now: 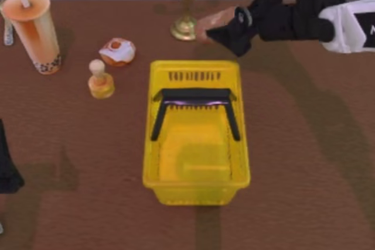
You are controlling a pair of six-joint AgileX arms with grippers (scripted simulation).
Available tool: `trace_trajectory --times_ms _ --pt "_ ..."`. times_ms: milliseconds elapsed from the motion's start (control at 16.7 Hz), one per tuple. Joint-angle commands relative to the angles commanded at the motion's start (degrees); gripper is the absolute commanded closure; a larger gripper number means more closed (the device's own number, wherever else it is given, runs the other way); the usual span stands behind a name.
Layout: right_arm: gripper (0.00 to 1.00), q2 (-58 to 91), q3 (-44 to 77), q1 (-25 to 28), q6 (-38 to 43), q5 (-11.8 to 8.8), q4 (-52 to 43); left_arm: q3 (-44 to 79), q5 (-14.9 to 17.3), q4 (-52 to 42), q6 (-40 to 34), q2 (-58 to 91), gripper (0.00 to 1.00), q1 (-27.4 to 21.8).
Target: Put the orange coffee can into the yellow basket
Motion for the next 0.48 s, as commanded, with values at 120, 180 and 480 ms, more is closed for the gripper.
trace_trajectory --times_ms 120,180,480 --pt "1.0 -2.2 -4.5 0.7 3.5 -6.4 12.2 0.0 0.0 0.0 0.0 0.0 0.0 0.0" --pt "1.0 -3.3 -6.7 1.0 5.1 -9.4 17.8 0.0 0.0 0.0 0.0 0.0 0.0 0.0" --pt "1.0 -8.3 -14.9 2.2 11.2 -21.3 37.4 0.0 0.0 0.0 0.0 0.0 0.0 0.0"
